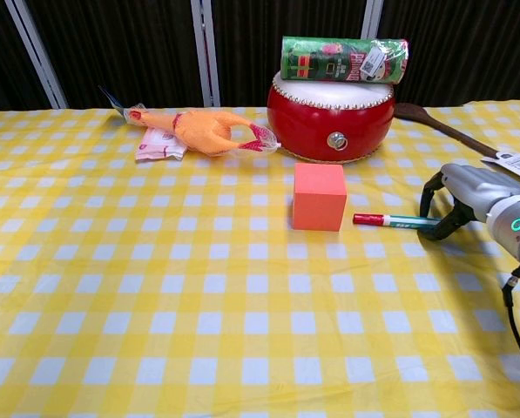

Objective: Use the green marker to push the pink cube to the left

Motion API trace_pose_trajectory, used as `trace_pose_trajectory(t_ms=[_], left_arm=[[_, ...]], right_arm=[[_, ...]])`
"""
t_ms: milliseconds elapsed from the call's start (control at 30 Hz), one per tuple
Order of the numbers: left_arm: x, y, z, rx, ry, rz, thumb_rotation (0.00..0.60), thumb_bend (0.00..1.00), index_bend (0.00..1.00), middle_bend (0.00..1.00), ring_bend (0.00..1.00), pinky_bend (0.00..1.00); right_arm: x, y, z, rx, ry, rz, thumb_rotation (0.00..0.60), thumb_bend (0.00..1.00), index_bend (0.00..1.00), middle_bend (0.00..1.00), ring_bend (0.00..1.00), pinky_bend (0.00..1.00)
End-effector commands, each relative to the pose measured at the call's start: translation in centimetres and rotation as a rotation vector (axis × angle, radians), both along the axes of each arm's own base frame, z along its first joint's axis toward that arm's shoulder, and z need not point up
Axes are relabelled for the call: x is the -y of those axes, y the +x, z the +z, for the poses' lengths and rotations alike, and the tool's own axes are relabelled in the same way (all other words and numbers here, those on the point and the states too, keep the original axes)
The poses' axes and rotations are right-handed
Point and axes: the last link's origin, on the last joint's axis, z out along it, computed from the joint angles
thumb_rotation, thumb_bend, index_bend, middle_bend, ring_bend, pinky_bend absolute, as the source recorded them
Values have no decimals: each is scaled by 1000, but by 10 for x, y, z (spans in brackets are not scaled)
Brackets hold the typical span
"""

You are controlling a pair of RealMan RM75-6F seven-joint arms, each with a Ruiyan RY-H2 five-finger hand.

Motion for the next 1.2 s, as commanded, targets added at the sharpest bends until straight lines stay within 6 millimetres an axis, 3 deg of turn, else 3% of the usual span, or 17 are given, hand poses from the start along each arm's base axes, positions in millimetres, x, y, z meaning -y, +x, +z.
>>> trace_pose_trajectory(t_ms=[33,400,633,1000,1200], left_arm=[[0,0,0,3,0,1,600,13,0,0,0,0],[1,0,2,14,7,-2,600,13,0,0,0,0],[1,0,2,20,6,0,600,13,0,0,0,0],[1,0,1,18,4,5,600,13,0,0,0,0],[0,2,-1,19,-2,4,600,13,0,0,0,0]], right_arm=[[1,-2,-1,0,-2,-2,600,353,600,240,14,47],[-2,5,1,27,-16,43,600,377,650,255,23,50],[5,13,20,10,-24,115,600,381,651,262,30,50],[22,-5,62,-32,-32,126,600,381,651,262,32,50],[23,-11,63,-38,-14,118,600,381,650,262,35,50]])
